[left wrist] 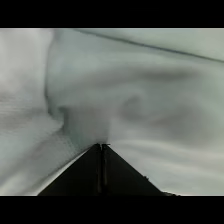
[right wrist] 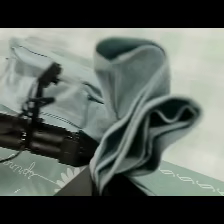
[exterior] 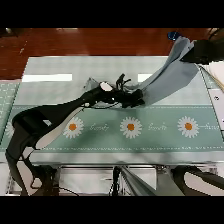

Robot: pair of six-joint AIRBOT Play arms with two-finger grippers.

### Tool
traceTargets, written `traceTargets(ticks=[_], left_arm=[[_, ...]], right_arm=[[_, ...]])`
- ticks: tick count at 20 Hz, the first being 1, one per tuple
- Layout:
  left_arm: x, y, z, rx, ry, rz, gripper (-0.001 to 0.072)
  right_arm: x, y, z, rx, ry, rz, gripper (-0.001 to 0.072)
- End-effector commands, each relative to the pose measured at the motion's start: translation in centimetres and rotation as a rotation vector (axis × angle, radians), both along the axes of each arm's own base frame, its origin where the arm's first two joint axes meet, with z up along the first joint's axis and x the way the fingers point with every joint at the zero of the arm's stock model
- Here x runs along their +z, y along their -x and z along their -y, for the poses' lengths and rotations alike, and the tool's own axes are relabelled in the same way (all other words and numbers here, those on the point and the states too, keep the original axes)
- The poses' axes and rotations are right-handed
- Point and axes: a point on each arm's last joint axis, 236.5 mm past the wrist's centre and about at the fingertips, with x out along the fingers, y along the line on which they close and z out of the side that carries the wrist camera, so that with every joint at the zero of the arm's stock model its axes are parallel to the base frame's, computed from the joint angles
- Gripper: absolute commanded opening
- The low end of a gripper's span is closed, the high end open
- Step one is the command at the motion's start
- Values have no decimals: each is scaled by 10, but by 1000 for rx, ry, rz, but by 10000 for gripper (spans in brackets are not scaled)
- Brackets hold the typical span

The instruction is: Fold the shirts.

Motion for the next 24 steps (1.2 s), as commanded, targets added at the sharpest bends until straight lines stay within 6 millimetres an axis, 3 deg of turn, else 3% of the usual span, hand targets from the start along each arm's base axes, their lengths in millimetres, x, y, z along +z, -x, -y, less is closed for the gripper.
traceTargets(ticks=[1, 3, 5, 8, 10, 13, 15, 17, 20, 22, 24], left_arm=[[5, -4, 15, 10, 25, -10, 28], [27, -28, -6, 10, 38, 71, 26], [58, -57, -55, -21, -18, 212, 26], [121, -92, -172, -48, -227, 446, 26], [175, -99, -260, -1, -375, 570, 27], [265, -80, -386, 163, -557, 735, 28], [317, -53, -455, 311, -653, 819, 29], [359, -19, -507, 467, -740, 874, 29], [400, 24, -546, 626, -845, 938, 29], [412, 37, -543, 643, -861, 970, 29], [408, 38, -531, 600, -843, 968, 29]], right_arm=[[7, 8, -10, 13, -5, 5, 23], [3, 8, -3, -9, 23, -7, 23], [3, 6, -1, -26, 22, -7, 23], [9, -6, -3, -62, -1, 33, 24], [4, -16, -15, -61, -16, 33, 23], [-25, -26, -59, 5, -32, -30, 23], [-45, -38, -96, 40, -50, -45, 24], [-69, -50, -133, 58, -70, -60, 23], [-106, -63, -178, 68, -92, -87, 24], [-127, -69, -209, 75, -119, -91, 23], [-141, -72, -241, 71, -184, -104, 24]])
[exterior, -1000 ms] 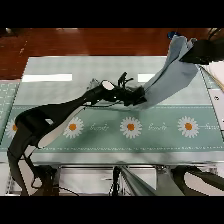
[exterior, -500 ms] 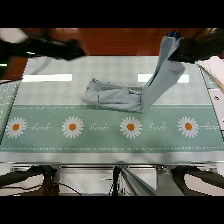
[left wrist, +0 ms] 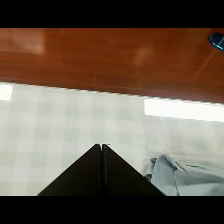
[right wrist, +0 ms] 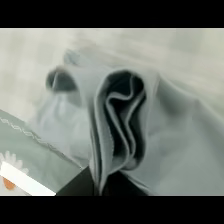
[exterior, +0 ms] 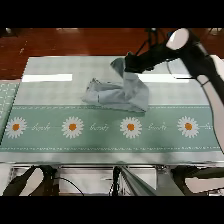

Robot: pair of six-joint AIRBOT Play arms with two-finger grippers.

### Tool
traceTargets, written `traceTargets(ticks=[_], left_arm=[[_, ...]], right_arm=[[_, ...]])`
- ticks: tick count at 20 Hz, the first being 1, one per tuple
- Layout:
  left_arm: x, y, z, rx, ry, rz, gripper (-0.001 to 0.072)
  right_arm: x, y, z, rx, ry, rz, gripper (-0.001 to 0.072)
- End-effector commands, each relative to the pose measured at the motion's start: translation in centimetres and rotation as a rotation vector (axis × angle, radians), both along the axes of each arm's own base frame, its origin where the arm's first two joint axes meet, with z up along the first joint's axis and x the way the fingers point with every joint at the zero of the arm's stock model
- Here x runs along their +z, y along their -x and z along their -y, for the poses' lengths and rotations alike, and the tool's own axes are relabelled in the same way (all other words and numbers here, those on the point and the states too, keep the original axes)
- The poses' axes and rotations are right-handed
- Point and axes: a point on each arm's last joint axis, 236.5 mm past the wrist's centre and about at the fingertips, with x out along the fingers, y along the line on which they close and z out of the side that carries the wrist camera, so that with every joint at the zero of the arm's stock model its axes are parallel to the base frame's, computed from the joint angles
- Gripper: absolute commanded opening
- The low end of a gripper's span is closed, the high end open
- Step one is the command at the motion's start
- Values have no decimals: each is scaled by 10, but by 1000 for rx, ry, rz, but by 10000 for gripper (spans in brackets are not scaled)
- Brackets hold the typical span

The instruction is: Fold the shirts.

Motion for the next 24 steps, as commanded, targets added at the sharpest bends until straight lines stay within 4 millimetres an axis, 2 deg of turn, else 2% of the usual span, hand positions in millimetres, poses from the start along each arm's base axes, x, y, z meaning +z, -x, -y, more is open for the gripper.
traceTargets(ticks=[1, 4, 8, 10, 11, 12, 13, 15, 17, 18, 19, 20, 21, 22, 24], left_arm=[[2, 18, 7, -5, -27, -6, 29], [-27, 13, 24, -72, -3, -76, 29], [-83, 8, 38, -122, 54, -201, 29], [-112, 9, 42, -135, 90, -265, 29], [-127, 10, 45, -142, 105, -301, 29], [-142, 12, 49, -153, 117, -336, 29], [-156, 14, 53, -166, 127, -367, 29], [-181, 19, 63, -199, 137, -424, 29], [-204, 25, 72, -226, 148, -476, 29], [-215, 29, 76, -237, 154, -501, 29], [-223, 32, 78, -249, 153, -520, 29], [-230, 34, 80, -260, 151, -534, 30], [-235, 36, 80, -262, 152, -544, 30], [-238, 36, 80, -269, 144, -544, 30], [-237, 33, 78, -279, 119, -522, 32]], right_arm=[[-28, -9, -62, -23, -113, -15, 24], [-49, -4, -99, -24, -169, -48, 24], [-79, 17, -149, -6, -222, -112, 25], [-93, 21, -170, -14, -231, -97, 40], [-97, 19, -179, -25, -238, -73, 212], [-97, 17, -187, -39, -252, -48, 452], [-93, 15, -192, -49, -267, -24, 531], [-76, 7, -196, -80, -309, 20, 536], [-42, -10, -187, -117, -353, 94, 536], [-20, -15, -176, -121, -366, 125, 535], [2, -21, -157, -109, -349, 163, 534], [17, -25, -131, -87, -288, 200, 534], [25, -28, -93, -61, -182, 228, 533], [24, -28, -40, -50, -26, 222, 533], [6, -8, 94, -91, 356, 89, 529]])
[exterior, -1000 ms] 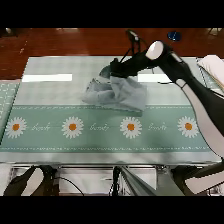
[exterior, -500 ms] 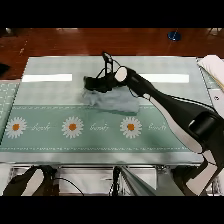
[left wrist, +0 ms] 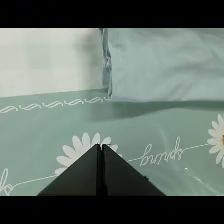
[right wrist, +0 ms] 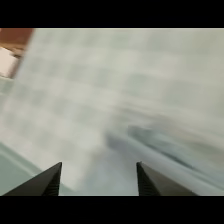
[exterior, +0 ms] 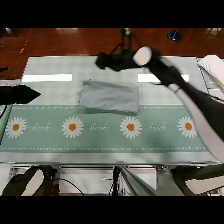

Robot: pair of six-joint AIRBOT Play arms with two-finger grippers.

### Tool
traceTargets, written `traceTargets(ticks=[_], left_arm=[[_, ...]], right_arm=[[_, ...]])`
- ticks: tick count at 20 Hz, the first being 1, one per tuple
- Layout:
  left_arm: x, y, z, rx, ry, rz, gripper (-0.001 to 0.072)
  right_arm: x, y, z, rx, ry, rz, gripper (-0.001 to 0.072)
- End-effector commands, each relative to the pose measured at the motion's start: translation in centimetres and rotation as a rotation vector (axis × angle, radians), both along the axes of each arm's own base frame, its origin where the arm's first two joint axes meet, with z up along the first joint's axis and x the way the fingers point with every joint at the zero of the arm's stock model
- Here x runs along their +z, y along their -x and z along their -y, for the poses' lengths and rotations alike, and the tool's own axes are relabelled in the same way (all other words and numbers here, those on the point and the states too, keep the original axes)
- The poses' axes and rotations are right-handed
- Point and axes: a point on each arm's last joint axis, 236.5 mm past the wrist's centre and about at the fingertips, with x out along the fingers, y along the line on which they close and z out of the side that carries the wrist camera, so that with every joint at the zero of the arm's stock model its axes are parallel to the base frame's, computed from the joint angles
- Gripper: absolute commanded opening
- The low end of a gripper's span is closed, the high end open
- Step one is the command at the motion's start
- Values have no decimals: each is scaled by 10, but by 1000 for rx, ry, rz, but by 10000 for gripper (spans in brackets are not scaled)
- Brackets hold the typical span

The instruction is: Fold the shirts.

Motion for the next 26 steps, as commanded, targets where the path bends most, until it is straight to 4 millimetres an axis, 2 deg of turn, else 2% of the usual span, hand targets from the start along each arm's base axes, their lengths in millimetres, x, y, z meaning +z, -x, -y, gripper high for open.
traceTargets(ticks=[1, 2, 3, 4, 5, 7, 9, 10, 13, 16, 18, 21, 25, 26], left_arm=[[-7, -4, -1, -20, -23, 24, 34], [-5, -8, -3, -7, -28, 44, 86], [-3, -13, -6, 5, -32, 63, 175], [-1, -16, -7, 14, -35, 77, 270], [-1, -17, -8, 17, -36, 81, 285], [-1, -15, -7, 13, -35, 74, 286], [-3, -14, -7, 11, -34, 69, 285], [-3, -14, -7, 11, -34, 68, 285], [-3, -14, -6, 10, -32, 68, 285], [-2, -15, -6, 11, -33, 70, 286], [-2, -15, -6, 11, -33, 70, 286], [-3, -13, -5, 6, -31, 62, 286], [-6, -6, -2, -12, -25, 35, 286], [-7, -6, -2, -12, -25, 34, 286]], right_arm=[[-23, 45, 221, -108, 629, -246, 528], [-33, 75, 282, -118, 790, -400, 528], [-43, 98, 319, -111, 849, -521, 528], [-58, 114, 335, -108, 817, -608, 530], [-77, 122, 336, -114, 706, -668, 540], [-107, 119, 301, -135, 372, -699, 601], [-115, 97, 264, -199, 70, -664, 601], [-120, 88, 254, -233, -3, -645, 602], [-147, 86, 242, -277, -19, -647, 601], [-175, 93, 215, -236, -18, -707, 601], [-188, 89, 191, -221, -22, -702, 600], [-199, 74, 154, -229, -52, -651, 592], [-206, 52, 118, -295, -127, -590, 587], [-204, 48, 109, -312, -162, -586, 535]])
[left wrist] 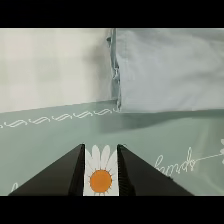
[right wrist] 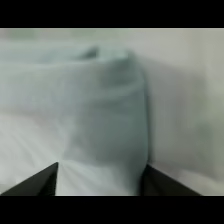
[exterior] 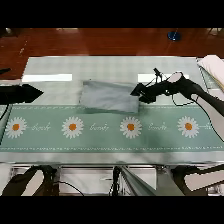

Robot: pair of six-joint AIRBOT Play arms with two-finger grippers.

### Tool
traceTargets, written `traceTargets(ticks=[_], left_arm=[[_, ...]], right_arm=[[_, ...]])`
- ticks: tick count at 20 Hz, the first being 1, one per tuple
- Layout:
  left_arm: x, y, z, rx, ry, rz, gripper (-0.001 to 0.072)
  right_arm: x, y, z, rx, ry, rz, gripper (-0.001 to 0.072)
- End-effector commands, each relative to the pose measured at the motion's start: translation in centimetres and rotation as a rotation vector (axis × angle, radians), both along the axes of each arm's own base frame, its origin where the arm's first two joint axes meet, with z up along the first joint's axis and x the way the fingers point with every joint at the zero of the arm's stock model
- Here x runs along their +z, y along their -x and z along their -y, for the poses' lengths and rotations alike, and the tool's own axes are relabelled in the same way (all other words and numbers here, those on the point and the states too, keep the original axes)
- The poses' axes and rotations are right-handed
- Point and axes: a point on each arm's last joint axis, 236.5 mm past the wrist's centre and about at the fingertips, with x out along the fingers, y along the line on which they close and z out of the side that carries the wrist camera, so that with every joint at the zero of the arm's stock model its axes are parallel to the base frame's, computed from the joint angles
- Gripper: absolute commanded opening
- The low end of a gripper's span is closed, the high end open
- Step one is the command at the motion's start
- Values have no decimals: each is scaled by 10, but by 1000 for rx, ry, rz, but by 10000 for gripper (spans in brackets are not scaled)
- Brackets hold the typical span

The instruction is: Fold the shirts.

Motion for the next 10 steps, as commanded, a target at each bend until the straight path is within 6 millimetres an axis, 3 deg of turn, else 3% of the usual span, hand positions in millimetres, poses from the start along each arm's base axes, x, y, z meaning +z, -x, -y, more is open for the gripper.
traceTargets(ticks=[1, 2, 3, 5, 7, 8, 10], left_arm=[[-1, 3, 2, -9, 3, -14, 285], [-1, 3, 2, -9, 2, -13, 286], [-1, 3, 2, -8, 2, -13, 286], [-1, 3, 1, -8, 2, -13, 286], [-1, 3, 1, -8, 2, -13, 286], [-1, 3, 1, -8, 2, -13, 286], [-1, 3, 2, -8, 2, -13, 286]], right_arm=[[-1, -22, -33, -97, -70, 56, 386], [4, -26, -38, -101, -89, 78, 171], [15, -29, -43, -97, -123, 98, 24], [55, -36, -48, -27, -174, 192, 23], [112, -38, -39, 38, -180, 299, 23], [143, -37, -26, 51, -157, 345, 22], [185, -26, 17, 37, -44, 361, 23]])
